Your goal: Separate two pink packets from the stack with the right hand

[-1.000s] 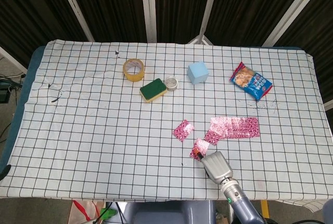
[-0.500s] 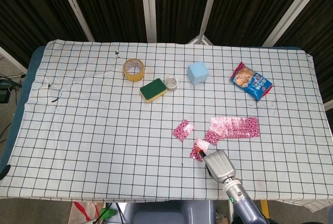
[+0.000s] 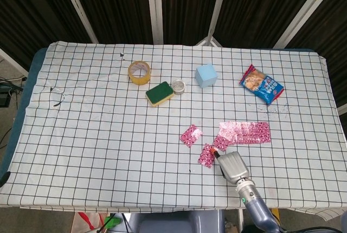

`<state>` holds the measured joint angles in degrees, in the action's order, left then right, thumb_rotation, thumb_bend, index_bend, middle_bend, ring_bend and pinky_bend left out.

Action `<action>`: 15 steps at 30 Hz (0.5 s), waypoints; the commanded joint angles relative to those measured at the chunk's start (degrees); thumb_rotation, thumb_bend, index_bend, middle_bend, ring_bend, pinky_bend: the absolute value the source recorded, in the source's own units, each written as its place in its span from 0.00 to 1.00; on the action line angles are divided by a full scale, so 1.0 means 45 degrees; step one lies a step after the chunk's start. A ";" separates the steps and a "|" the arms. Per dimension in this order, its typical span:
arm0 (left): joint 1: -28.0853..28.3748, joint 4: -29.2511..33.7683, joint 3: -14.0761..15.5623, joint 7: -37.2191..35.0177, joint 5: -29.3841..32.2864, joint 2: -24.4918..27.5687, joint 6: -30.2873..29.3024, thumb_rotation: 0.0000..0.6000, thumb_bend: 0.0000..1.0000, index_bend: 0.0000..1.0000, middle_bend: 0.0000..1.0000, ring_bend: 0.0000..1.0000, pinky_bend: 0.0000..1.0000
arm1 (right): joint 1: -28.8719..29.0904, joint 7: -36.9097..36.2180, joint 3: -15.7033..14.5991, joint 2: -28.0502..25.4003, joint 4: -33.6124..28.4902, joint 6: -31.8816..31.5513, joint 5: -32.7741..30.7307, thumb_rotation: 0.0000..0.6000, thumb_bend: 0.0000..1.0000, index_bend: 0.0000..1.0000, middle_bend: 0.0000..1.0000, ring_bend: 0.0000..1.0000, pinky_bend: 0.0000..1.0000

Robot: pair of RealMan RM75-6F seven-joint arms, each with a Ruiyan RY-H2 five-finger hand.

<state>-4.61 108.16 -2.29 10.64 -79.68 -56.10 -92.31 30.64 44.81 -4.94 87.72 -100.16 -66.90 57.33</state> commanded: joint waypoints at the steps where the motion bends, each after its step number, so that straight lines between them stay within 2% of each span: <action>1: -0.0001 0.0005 0.0000 0.0009 -0.0011 -0.0002 -0.0011 1.00 0.32 0.15 0.00 0.00 0.10 | -0.0011 0.0034 -0.0035 0.0062 0.0054 0.0075 -0.0016 1.00 0.77 0.19 0.81 0.76 0.57; 15: -0.0011 0.0018 0.0021 0.0042 -0.0073 -0.0013 -0.0031 1.00 0.32 0.15 0.00 0.00 0.10 | -0.0468 0.0424 -0.0862 0.0107 -0.0546 -0.0272 0.1003 1.00 0.77 0.19 0.81 0.76 0.57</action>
<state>-4.66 108.24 -2.19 10.84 -80.01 -56.16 -92.45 28.76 46.52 -8.47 88.17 -102.30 -67.93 61.42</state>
